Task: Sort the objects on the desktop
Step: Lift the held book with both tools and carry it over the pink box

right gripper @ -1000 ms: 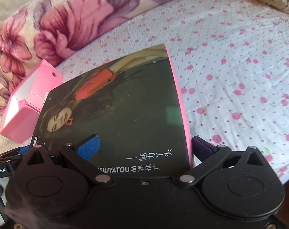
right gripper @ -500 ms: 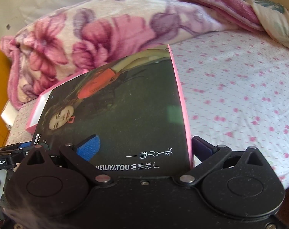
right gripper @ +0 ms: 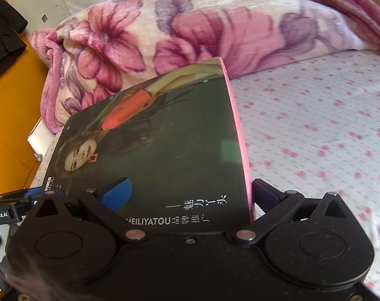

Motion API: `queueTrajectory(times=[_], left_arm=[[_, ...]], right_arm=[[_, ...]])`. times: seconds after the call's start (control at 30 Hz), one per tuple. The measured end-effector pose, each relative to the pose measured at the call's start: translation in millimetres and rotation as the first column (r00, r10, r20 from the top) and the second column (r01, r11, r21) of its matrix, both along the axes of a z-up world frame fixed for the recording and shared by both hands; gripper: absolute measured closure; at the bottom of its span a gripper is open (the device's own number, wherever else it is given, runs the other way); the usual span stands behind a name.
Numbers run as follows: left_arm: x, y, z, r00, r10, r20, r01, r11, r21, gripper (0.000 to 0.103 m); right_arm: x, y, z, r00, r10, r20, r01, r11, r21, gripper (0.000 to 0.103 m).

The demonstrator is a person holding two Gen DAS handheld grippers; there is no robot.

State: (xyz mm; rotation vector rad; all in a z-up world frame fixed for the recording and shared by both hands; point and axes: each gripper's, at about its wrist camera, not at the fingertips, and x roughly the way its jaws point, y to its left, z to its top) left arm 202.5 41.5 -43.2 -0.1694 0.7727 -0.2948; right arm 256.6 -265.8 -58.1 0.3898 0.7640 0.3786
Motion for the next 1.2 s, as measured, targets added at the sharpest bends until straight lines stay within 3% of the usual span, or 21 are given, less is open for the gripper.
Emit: queueTrajectory(times=[0.3,0.6,1.2], left_arm=[[52.4,50.3,-1.5,1.000,0.019,0.006,-0.019,1.000,0.009,0.020],[106.6,88.5,-28.0,0.999,0.032,-0.028,-0.032,0.999,-0.019,0.020],[126.9,102.6,-61.0,1.000,0.025,0.014,-0.025,0.999,-0.048,0.020]], right_arm=[[57.9,51.7,3.9,1.000,0.018,0.002,-0.018,1.000,0.004,0.000],[98.5,94.0,-2.1,0.999,0.038,-0.006,-0.038,0.999,-0.021,0.000],[115.8,106.8,-21.6,1.000,0.004,0.012,-0.003,1.000,-0.030,0.000]])
